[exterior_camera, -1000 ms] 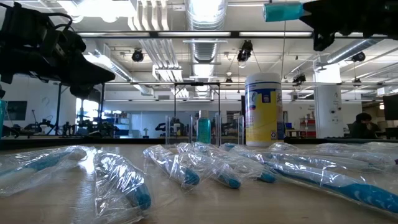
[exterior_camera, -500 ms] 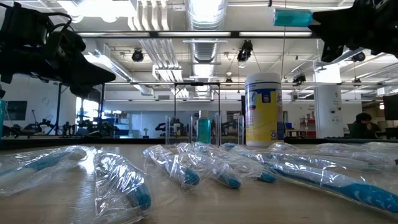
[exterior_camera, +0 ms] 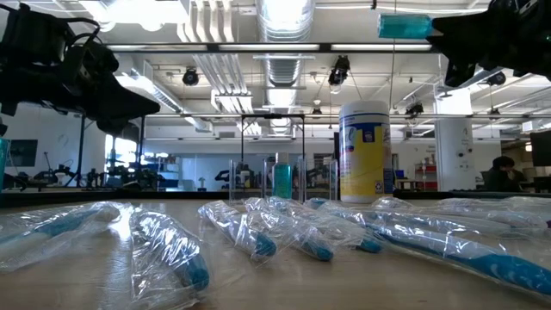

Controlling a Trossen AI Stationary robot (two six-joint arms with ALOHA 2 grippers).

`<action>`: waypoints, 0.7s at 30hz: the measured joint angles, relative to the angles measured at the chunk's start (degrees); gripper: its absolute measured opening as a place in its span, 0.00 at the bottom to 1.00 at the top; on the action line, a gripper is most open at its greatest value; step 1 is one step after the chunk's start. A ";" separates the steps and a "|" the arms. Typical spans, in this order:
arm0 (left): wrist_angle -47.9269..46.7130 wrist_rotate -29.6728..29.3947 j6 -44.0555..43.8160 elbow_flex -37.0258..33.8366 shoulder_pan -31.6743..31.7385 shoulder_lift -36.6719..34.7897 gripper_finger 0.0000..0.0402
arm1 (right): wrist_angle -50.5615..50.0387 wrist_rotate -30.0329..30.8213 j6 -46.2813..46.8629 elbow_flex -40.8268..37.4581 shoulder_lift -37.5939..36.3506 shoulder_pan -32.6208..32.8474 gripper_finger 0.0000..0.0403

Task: Pick & Place toothbrushing station
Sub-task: Put the blue mouthwash bottle into the transparent organizer

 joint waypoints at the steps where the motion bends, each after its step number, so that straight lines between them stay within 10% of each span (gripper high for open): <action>1: 0.00 0.00 -0.03 -0.01 0.00 0.00 0.08 | 0.00 0.00 0.01 0.00 0.00 0.00 0.22; 21: -0.01 0.07 0.09 -0.08 0.00 0.00 0.08 | 0.01 1.68 -0.61 0.00 4.24 0.00 0.22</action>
